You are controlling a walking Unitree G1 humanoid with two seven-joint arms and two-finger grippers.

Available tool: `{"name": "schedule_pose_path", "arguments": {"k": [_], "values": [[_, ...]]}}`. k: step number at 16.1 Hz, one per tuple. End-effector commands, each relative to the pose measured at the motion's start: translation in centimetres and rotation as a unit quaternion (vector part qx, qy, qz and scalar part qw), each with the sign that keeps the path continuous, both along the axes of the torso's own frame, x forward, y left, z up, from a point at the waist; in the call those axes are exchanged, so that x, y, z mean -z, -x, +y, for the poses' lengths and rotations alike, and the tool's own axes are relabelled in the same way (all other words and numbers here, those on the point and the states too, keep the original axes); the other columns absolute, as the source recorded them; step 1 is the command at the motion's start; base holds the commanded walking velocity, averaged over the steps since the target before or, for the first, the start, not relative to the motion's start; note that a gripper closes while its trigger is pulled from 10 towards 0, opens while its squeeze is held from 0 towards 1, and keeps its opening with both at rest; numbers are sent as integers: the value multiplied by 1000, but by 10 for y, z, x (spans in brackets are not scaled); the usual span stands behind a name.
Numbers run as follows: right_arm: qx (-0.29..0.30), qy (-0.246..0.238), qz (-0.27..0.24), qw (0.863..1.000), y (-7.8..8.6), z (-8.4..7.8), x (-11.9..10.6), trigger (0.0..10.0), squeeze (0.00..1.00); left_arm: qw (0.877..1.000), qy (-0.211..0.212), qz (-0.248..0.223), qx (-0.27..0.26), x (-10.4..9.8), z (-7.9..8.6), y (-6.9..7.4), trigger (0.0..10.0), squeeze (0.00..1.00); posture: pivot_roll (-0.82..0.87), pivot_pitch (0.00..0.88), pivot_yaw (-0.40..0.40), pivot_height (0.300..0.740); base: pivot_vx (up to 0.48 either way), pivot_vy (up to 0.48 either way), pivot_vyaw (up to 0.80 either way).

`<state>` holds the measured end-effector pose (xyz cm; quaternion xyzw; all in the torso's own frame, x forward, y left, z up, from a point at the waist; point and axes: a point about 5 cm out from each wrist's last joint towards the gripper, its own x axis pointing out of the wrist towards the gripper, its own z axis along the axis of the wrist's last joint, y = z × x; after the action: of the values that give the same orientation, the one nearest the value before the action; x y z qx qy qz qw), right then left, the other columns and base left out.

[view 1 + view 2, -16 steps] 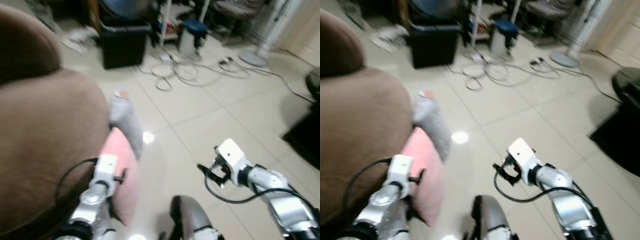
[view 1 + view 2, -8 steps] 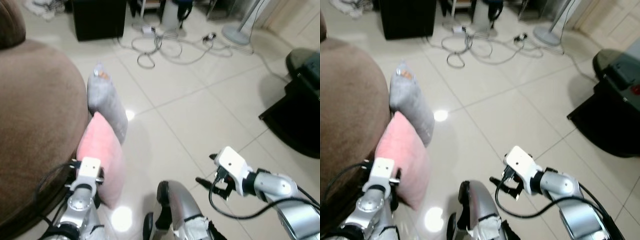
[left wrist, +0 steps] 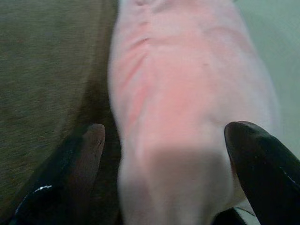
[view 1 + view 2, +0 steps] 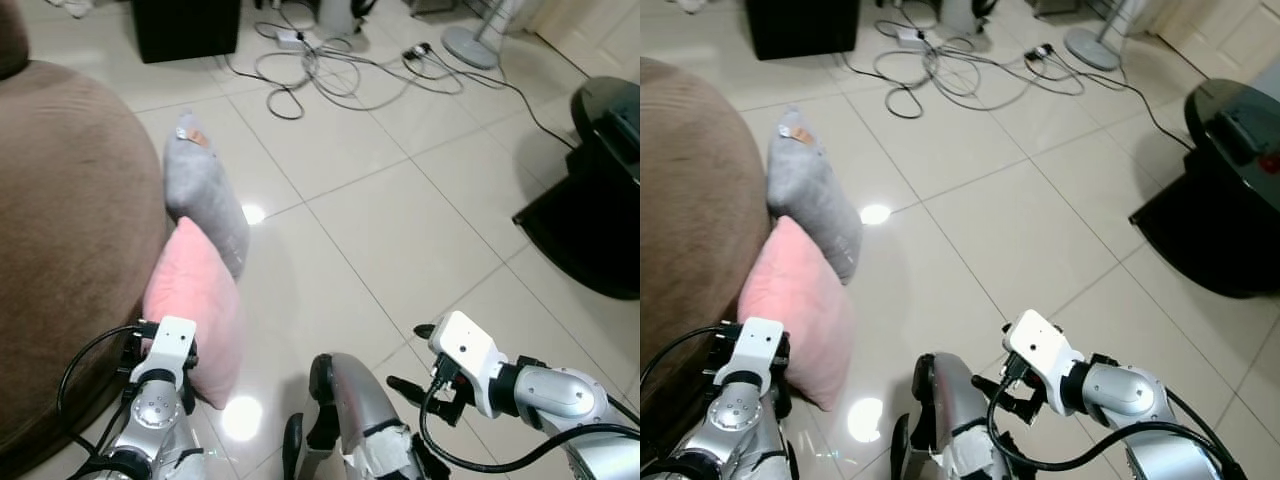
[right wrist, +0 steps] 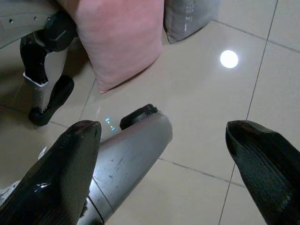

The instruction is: Move the pillow to the sofa from floor

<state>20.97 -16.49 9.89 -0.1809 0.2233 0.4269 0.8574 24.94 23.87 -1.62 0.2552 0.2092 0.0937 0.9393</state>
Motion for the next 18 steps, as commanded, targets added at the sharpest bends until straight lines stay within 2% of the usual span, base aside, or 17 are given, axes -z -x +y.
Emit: {"name": "schedule_pose_path", "arguments": {"k": [1, 2, 3, 6, 9, 18], "values": [[3, 10, 9, 1000, 2, -5, 0, 10000, 0, 999, 15, 45, 10, 17, -12, 15, 10000, 0, -159, 244, -316, 584, 0, 0, 0], [4, 10, 9, 1000, 2, -5, 0, 10000, 0, 999, 15, 46, 11, 18, -12, 16, 10000, 0, -159, 244, -316, 584, 0, 0, 0], [3, 11, 9, 1000, 3, -5, -1, 10000, 0, 998, 14, 55, 17, 20, -14, 17, 7294, 0, -162, 243, -316, 584, 0, 0, 0], [-13, 17, 15, 1000, 8, -3, 0, 10000, 0, 997, 5, 80, 22, 24, -13, 20, 0, 0, -165, 237, -317, 584, 0, 0, 0], [-44, 23, 26, 998, 18, -1, 2, 10000, 0, 995, -5, 92, 23, 26, -11, 22, 0, 0, -165, 237, -317, 584, 0, 0, 0], [-51, 20, 26, 998, 21, 0, 0, 10000, 0, 994, -7, 105, 34, 29, -12, 27, 0, 0, -166, 230, -320, 584, 0, 0, 0]]}}
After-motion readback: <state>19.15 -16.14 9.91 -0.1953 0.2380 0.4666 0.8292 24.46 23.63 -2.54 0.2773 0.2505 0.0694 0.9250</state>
